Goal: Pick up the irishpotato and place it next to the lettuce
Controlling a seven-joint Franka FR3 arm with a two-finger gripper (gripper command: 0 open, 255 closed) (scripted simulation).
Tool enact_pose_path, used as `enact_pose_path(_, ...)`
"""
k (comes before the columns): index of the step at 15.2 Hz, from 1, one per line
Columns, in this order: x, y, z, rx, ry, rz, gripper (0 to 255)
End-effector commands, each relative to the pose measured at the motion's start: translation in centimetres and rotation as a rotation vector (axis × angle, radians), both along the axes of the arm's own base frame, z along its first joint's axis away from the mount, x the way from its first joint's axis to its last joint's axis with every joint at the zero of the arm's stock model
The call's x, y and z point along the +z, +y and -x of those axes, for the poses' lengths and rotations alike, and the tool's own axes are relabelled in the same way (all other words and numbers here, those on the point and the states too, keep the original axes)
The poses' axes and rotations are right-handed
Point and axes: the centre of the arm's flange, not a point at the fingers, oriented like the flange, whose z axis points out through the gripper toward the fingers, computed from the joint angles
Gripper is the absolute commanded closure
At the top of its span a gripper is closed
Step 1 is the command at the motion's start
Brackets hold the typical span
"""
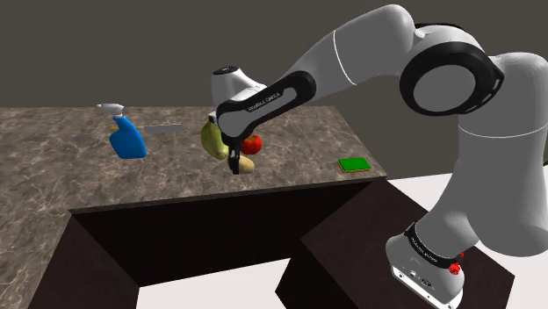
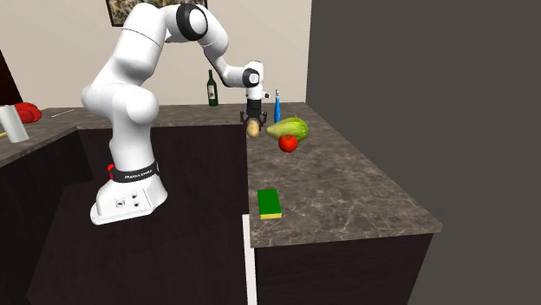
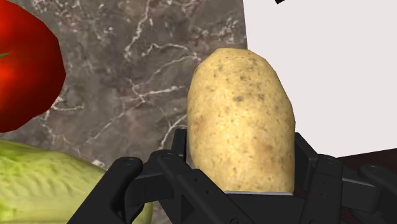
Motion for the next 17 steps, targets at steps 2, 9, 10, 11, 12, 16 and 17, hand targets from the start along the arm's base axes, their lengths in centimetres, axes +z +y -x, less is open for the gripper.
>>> enact_pose_path(2,-1.7,-0.1,0.0,0.000,-0.001,0.000,255)
enact_pose_path(9,-5.3,-0.1,0.0,0.000,-0.001,0.000,255)
enact_pose_path(10,-5.9,-0.1,0.0,0.000,-0.001,0.000,255)
enact_pose_path(11,-6.6,-0.1,0.0,0.000,-0.001,0.000,255)
enact_pose_path(12,-6.6,-0.1,0.0,0.000,-0.001,0.000,255)
enact_pose_path(16,-6.6,-0.1,0.0,0.000,-0.001,0.000,255)
enact_pose_path(17,-6.6,-0.1,0.0,0.000,-0.001,0.000,255)
